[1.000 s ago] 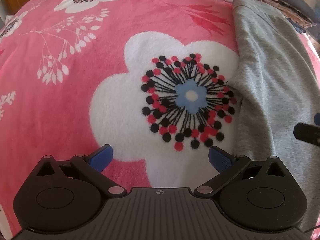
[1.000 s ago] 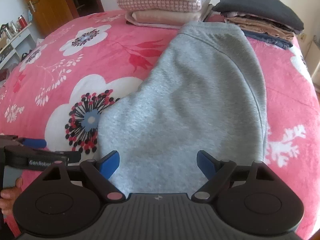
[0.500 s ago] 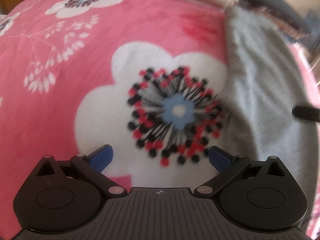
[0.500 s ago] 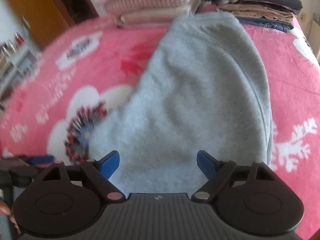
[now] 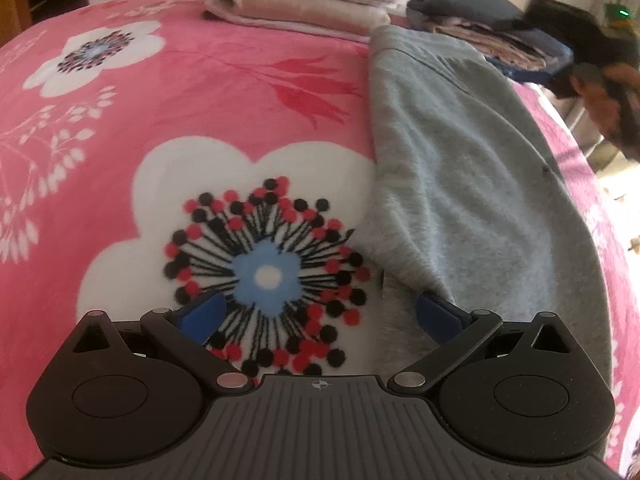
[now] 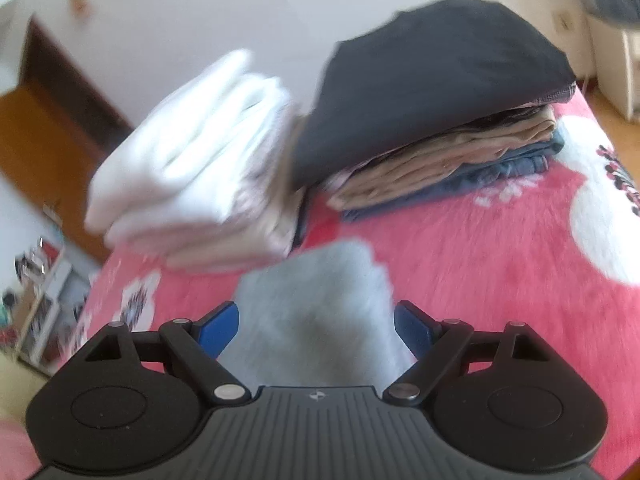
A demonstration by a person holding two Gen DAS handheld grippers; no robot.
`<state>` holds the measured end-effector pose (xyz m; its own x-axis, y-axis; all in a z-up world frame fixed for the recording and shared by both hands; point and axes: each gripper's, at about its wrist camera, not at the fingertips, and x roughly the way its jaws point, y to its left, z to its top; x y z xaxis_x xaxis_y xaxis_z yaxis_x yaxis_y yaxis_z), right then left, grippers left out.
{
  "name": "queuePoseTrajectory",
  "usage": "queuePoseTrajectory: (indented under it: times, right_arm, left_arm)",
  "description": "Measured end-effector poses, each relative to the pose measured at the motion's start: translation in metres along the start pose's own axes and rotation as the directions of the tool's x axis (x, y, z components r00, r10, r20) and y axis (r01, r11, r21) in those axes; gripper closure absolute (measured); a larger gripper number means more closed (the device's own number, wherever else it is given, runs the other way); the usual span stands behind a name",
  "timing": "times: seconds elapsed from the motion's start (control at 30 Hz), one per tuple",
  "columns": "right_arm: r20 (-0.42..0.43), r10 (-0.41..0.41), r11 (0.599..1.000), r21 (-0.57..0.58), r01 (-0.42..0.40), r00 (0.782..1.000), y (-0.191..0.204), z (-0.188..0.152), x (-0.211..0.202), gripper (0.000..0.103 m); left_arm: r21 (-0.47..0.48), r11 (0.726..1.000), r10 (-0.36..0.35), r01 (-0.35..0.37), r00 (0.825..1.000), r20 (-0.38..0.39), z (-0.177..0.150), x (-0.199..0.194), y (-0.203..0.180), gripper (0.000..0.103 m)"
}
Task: Fold clothes
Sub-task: 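Lower the right gripper and close it on the sweatpants cuff end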
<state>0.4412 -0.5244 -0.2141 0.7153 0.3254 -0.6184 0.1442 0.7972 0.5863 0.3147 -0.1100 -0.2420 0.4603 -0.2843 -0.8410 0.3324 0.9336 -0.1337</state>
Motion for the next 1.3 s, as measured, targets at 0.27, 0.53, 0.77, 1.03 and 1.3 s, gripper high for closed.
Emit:
queuePoseTrajectory:
  times: [0.27, 0.53, 0.77, 1.03, 1.3]
  right_arm:
    - [-0.15, 0.11, 0.979, 0.185, -0.081, 0.983, -0.058, 0.018, 0.046, 0.012]
    - [-0.253, 0.194, 0.969, 0.198, -0.146, 0.948, -0.059, 0.014, 0.073, 0.0]
    - [-0.268, 0.206, 0.975, 0.141, -0.174, 0.941, -0.045, 0.018, 0.093, 0.0]
    - [-0.267, 0.218, 0.976, 0.082, -0.203, 0.939, -0.05, 0.021, 0.1, 0.019]
    - [-0.232, 0.116, 0.988, -0.07, -0.135, 0.966, -0.028, 0.018, 0.089, 0.067]
  left_arm:
    - [0.005, 1.0, -0.004, 0.004, 1.0, -0.013, 0.004, 0.003, 0.006, 0.001]
    - [-0.017, 0.998, -0.055, 0.056, 0.996, 0.065, 0.014, -0.01, 0.007, 0.001]
    - [0.005, 0.996, -0.087, 0.087, 0.993, 0.079, 0.012, -0.013, -0.001, 0.001]
    - [0.03, 0.991, -0.13, 0.128, 0.987, 0.095, 0.015, -0.015, -0.002, 0.001]
    - [0.055, 0.997, -0.056, 0.053, 0.997, 0.053, 0.004, -0.001, -0.009, 0.002]
